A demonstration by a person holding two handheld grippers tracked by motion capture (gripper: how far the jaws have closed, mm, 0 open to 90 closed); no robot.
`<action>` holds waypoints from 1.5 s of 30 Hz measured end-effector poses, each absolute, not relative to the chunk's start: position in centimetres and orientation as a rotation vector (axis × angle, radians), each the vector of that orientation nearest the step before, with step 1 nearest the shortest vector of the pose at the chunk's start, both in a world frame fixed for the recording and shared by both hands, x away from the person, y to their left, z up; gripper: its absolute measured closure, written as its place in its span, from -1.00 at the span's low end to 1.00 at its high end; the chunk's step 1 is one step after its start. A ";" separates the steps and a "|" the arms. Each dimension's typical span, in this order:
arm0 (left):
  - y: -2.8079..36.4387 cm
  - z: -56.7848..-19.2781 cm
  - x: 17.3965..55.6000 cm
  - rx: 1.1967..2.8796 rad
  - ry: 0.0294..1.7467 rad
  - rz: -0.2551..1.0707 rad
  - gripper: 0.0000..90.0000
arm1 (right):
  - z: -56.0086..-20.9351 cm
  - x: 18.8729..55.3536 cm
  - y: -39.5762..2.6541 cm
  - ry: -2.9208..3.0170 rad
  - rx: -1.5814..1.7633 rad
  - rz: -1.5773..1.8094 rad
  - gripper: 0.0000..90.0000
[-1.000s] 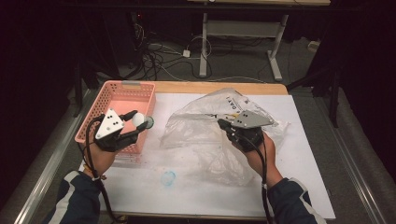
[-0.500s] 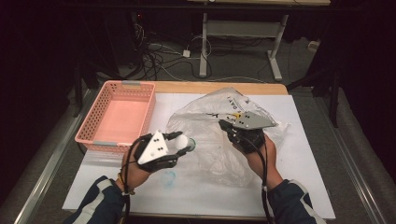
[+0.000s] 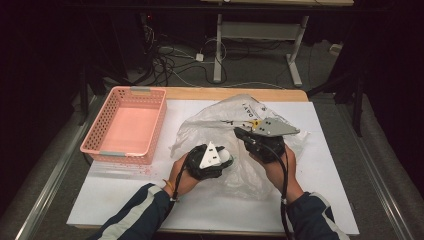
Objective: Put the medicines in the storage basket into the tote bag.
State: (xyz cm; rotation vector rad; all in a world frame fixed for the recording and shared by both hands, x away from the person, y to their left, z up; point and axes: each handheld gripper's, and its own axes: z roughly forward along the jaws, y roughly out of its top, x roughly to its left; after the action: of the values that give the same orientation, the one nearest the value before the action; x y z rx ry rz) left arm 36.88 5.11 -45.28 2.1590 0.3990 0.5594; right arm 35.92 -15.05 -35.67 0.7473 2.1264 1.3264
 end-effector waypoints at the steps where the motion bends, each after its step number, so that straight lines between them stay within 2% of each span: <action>1: 4.8 -45.6 37.3 2.156 0.410 0.573 0.08 | -35.7 36.0 -15.1 2.128 0.741 1.323 1.00; 10: 2.9 -47.4 39.3 2.135 0.516 0.617 0.05 | -36.0 36.2 -15.0 2.149 0.750 1.308 1.00; 14: 3.4 -46.7 38.9 2.120 0.511 0.629 -0.10 | -36.2 36.5 -15.3 2.151 0.759 1.304 1.00; 23: 5.1 -44.9 34.7 2.112 0.349 0.685 -0.10 | -36.2 36.5 -15.7 2.147 0.769 1.288 1.00; 27: 7.6 -42.9 32.5 2.077 0.294 0.765 -0.21 | -36.1 36.4 -15.9 2.152 0.764 1.286 1.00; 33: 13.0 -41.2 31.8 1.990 0.444 0.878 -0.39 | -36.1 36.3 -16.1 2.169 0.756 1.275 1.00; 37: 14.5 -41.6 32.7 2.059 0.513 0.924 -0.48 | -35.9 36.2 -16.6 2.174 0.753 1.255 1.00; 45: 15.0 -42.8 34.7 2.111 0.625 0.802 -0.57 | -35.6 36.1 -18.0 2.183 0.754 1.244 1.00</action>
State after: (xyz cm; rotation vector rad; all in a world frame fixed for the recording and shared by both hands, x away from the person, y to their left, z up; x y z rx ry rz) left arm 34.75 14.95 -42.84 2.1112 0.6255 0.8015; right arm 36.09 -17.95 -35.55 0.7543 2.1830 1.2438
